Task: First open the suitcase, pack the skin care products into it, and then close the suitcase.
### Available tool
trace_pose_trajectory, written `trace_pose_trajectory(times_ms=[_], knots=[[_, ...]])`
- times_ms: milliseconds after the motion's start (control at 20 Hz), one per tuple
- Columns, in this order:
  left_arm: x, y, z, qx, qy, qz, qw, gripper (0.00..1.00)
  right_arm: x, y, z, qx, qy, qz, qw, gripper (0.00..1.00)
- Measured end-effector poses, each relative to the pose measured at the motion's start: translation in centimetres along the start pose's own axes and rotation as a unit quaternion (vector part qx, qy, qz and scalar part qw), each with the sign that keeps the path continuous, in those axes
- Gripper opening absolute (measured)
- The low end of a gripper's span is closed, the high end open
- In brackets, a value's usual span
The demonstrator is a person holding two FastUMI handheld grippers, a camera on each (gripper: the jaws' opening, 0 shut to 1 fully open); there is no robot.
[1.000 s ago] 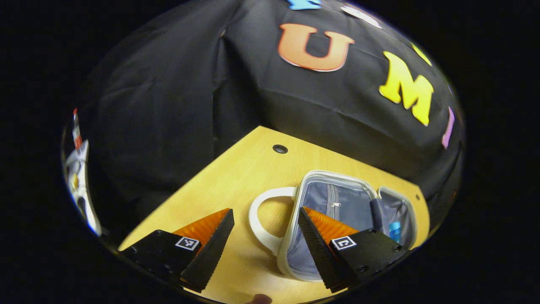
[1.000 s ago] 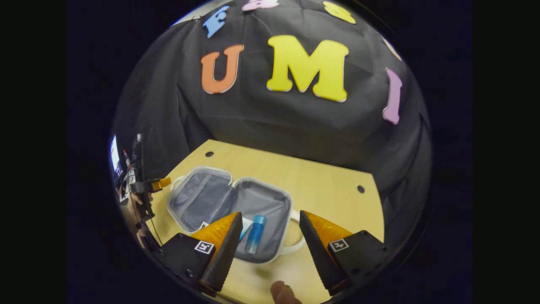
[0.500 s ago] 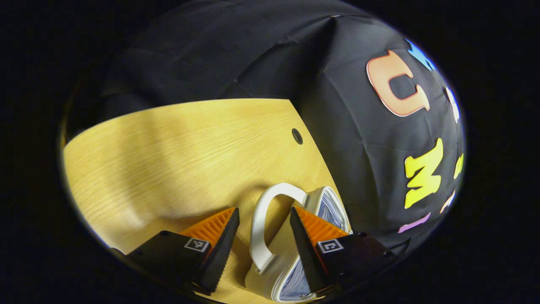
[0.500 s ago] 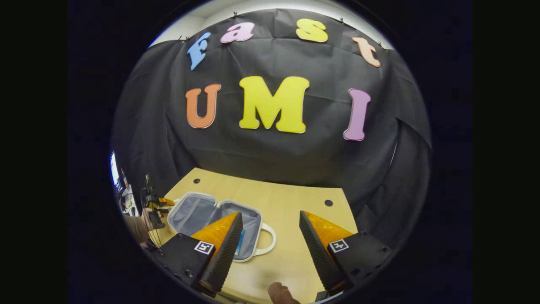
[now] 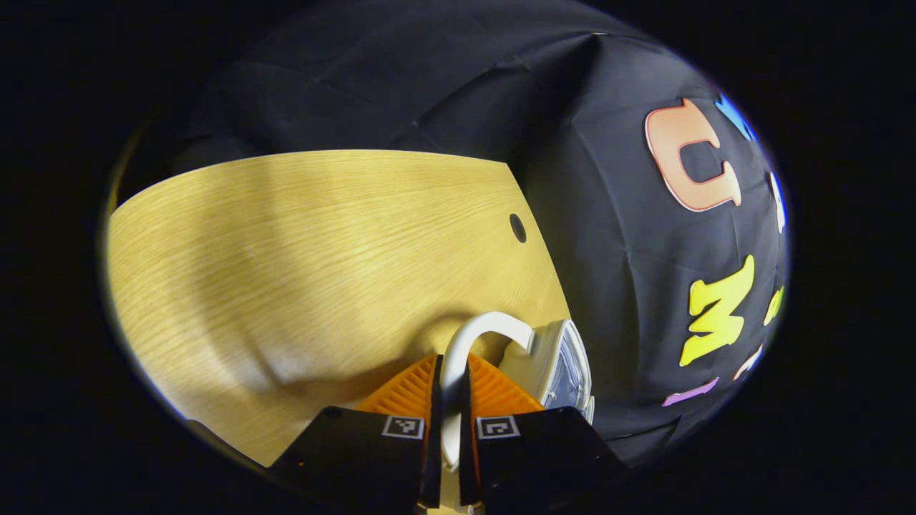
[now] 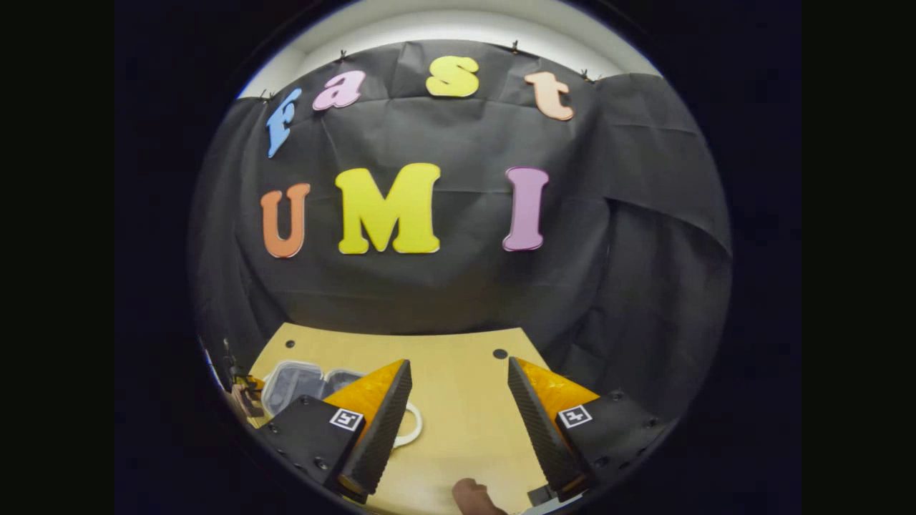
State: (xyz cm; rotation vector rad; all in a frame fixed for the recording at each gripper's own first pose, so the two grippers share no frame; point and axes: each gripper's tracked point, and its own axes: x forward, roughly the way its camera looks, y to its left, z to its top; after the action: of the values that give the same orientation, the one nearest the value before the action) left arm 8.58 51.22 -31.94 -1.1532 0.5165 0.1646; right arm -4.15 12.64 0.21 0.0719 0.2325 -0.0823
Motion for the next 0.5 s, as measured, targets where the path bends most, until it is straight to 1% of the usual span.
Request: trace_pose_trajectory(times_ms=[50,100,200,250,350,500], knots=[[-0.2,-0.4,0.2,0.005,0.000,-0.002,1.000,0.10,-0.2,-0.3,0.1,0.004,-0.002,-0.003,1.000,0.80],[-0.5,-0.7,0.2,0.016,-0.003,0.004,1.000,0.09,-0.2,-0.8,0.1,0.005,-0.005,-0.007,1.000,0.80],[-1.6,-2.0,0.6,0.043,-0.012,0.005,0.999,0.07,-0.4,-1.6,0.4,0.006,-0.017,-0.009,1.000,0.78],[-2.1,-2.9,1.0,0.065,-0.023,0.006,0.998,0.06,-0.4,-1.7,0.7,0.007,-0.026,-0.004,1.000,0.80],[-3.4,-5.7,1.8,0.107,-0.045,0.000,0.993,0.06,-0.3,-2.3,1.1,0.003,-0.038,0.004,0.999,0.80],[-5.9,-10.4,2.6,0.149,-0.075,-0.017,0.986,0.05,-0.3,-3.4,1.6,-0.002,-0.052,0.015,0.999,0.80]])
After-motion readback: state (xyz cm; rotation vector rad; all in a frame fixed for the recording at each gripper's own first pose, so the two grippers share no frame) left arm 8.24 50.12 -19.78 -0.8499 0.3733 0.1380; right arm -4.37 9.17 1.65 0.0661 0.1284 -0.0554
